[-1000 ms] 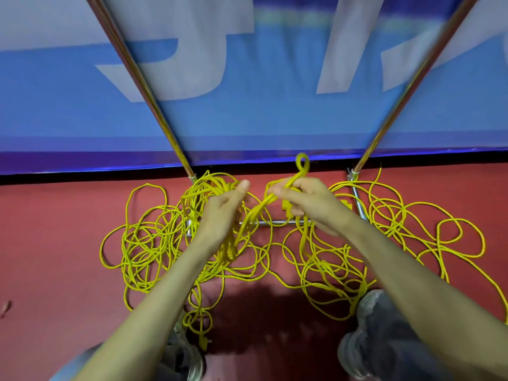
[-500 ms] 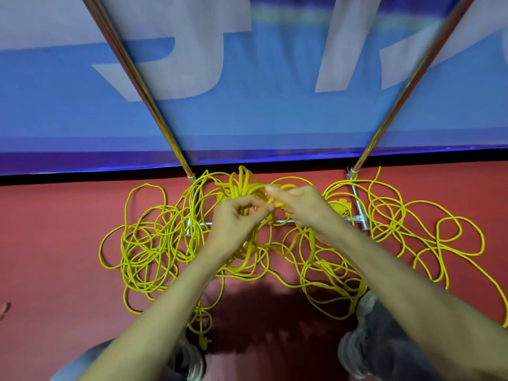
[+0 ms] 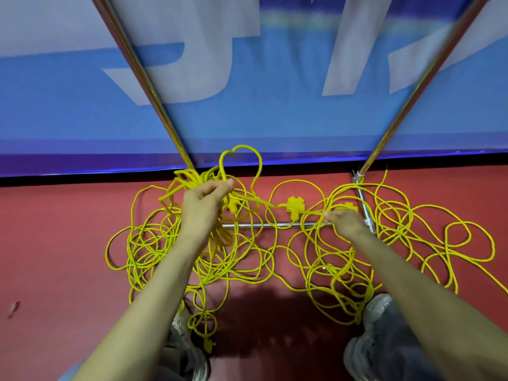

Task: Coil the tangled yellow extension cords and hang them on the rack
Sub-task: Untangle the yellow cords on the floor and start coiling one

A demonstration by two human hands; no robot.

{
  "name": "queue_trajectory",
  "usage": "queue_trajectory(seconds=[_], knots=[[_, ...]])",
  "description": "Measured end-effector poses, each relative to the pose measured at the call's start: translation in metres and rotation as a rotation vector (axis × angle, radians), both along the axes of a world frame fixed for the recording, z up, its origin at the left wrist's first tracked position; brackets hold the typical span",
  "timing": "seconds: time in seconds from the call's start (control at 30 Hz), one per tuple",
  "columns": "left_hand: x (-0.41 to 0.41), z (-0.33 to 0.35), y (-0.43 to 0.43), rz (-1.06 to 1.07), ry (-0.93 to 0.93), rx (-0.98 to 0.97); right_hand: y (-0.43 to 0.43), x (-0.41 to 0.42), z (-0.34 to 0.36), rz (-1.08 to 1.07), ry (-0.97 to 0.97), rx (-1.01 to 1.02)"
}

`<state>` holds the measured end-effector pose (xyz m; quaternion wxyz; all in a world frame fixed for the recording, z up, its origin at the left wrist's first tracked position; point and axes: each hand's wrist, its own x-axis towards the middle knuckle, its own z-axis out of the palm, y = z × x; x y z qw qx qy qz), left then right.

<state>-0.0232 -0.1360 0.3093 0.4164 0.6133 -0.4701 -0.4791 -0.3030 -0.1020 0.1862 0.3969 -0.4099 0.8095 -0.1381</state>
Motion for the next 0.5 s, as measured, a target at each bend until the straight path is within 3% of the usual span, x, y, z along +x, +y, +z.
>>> queue_trajectory(seconds=[0.17, 0.27, 0.33, 0.4, 0.5], knots=[[-0.008, 0.005, 0.006, -0.015, 0.062, -0.008, 0.006, 0.013, -0.007, -0.027, 0.001, -0.001], [-0.017, 0.008, 0.010, 0.007, 0.176, 0.014, 0.006, 0.022, 0.001, 0.153, 0.152, 0.024], [-0.025, 0.007, 0.012, -0.002, 0.232, 0.043, 0.005, 0.037, 0.014, 0.296, 0.218, -0.115], [-0.034, 0.004, 0.017, -0.019, 0.241, 0.059, 0.005, 0.060, 0.037, 0.412, 0.007, -0.319], [-0.041, -0.001, 0.024, -0.026, 0.252, 0.078, 0.009, 0.096, 0.078, 0.386, -0.611, -0.366]])
